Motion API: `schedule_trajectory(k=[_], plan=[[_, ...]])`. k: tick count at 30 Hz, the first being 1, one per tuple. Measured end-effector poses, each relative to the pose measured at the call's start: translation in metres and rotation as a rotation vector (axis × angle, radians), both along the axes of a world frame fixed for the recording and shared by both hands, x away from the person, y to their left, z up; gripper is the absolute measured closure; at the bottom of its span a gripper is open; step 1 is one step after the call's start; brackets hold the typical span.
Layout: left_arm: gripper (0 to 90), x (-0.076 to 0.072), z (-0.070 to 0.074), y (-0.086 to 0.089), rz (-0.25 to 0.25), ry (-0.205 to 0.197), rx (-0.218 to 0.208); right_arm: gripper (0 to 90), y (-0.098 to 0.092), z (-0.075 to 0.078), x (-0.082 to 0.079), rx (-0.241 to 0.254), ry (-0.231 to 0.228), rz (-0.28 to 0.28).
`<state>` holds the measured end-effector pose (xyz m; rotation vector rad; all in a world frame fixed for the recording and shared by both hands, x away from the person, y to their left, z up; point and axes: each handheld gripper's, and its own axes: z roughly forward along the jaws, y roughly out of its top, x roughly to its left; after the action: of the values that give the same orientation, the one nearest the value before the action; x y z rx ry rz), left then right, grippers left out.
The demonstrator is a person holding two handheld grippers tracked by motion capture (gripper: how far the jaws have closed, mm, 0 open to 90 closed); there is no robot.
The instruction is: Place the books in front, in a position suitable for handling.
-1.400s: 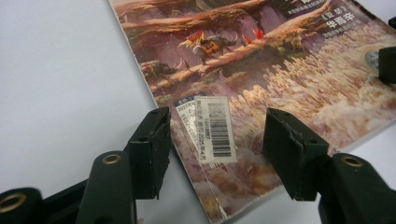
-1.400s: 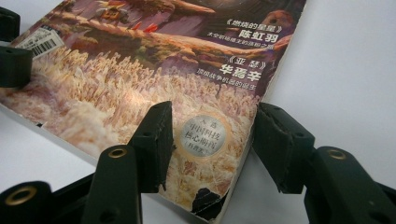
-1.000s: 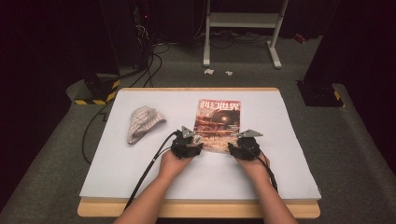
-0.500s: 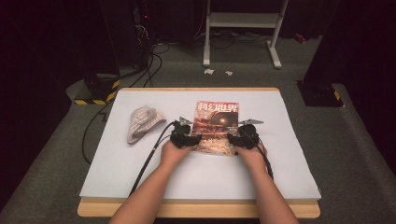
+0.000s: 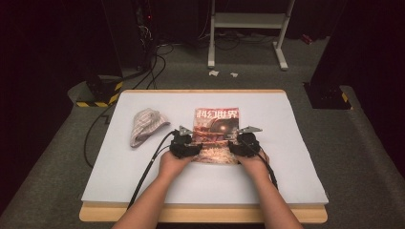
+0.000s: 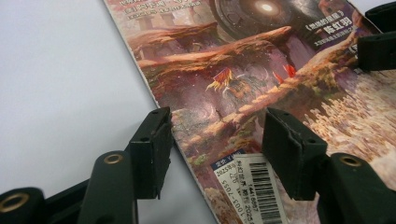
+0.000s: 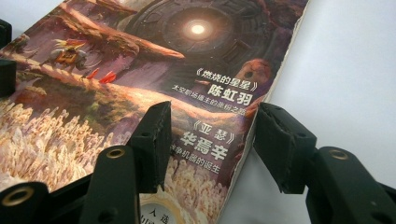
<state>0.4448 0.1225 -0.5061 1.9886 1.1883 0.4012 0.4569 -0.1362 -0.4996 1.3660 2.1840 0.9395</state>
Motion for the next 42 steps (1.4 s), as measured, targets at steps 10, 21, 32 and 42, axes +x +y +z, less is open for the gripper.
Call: schedule_trajectory(k=[10, 21, 32, 42], plan=[[43.1, -0.043, -0.001, 0.023, -0.011, -0.008, 0.003, 46.7, 0.016, -0.003, -0.035, 0.012, -0.019, 0.061], [44.5, -0.088, 0.000, 0.040, -0.018, -0.035, 0.040, 47.3, 0.034, -0.003, -0.069, -0.007, -0.032, 0.124], [44.5, -0.108, -0.002, 0.052, -0.022, -0.047, 0.029, 49.5, 0.041, -0.004, -0.101, -0.010, -0.049, 0.157], [44.3, -0.109, -0.003, 0.055, -0.015, -0.058, 0.022, 50.5, 0.044, -0.004, -0.114, -0.035, -0.070, 0.188]])
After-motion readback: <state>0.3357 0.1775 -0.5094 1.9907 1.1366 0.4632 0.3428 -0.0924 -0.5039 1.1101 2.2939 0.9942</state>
